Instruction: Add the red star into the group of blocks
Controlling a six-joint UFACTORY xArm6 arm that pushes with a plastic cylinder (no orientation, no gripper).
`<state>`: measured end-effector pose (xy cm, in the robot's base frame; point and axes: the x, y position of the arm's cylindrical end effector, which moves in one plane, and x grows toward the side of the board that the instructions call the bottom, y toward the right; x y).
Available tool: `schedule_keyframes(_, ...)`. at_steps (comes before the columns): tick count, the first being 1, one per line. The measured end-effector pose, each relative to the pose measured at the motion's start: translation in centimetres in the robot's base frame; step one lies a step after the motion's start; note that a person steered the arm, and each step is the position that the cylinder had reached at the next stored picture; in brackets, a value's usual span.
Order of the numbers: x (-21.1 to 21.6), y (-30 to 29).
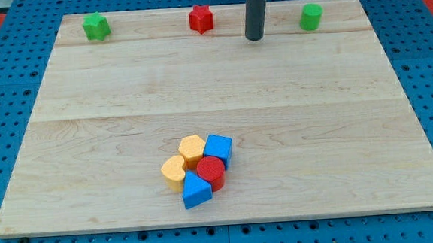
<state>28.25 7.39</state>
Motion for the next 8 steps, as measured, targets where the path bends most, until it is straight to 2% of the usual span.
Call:
schedule_keyframes(4,-0.6,0.7)
schedule_keyframes(5,-6.1,0.9)
schedule_keyframes(6,-9.0,-0.2)
schedule_keyframes(8,-7.8,-11.6)
